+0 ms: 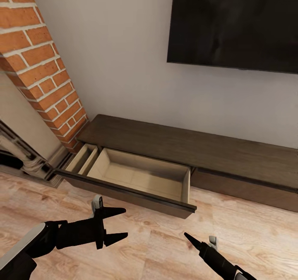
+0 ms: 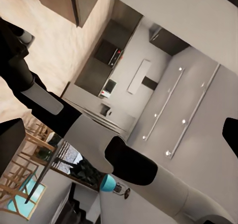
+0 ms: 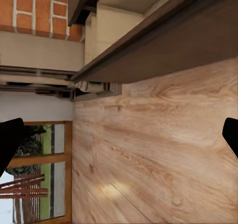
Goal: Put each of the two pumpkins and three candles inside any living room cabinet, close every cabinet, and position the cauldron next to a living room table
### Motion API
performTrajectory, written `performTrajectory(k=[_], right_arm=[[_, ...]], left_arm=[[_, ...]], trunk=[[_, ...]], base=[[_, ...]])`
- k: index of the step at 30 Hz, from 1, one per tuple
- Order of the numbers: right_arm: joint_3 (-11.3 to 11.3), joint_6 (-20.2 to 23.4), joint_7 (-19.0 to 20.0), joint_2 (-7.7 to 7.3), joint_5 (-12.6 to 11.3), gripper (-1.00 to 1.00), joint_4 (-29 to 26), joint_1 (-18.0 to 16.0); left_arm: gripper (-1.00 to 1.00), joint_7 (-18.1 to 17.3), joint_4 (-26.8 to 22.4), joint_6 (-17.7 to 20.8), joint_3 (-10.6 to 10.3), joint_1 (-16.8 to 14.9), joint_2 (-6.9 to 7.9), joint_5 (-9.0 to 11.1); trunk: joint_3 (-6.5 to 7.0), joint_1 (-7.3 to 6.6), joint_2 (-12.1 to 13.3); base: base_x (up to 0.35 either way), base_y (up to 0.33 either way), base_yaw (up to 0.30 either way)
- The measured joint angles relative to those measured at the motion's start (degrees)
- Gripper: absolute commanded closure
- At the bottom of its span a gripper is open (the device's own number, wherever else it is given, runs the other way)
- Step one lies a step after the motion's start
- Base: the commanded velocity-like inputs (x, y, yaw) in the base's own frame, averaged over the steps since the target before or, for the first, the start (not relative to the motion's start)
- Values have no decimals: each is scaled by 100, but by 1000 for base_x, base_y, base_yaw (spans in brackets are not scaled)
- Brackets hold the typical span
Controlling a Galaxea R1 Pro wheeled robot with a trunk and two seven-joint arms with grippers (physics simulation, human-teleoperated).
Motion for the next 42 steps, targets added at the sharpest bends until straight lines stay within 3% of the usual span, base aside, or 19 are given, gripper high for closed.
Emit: performTrajectory(k=[42], right_arm=[[1,-180,8,0,1,-100,35,0]], left_arm=[[-100,0,25,2,20,0,-14,-6]], trunk=[[1142,-923,1685]], base=[[0,0,0]])
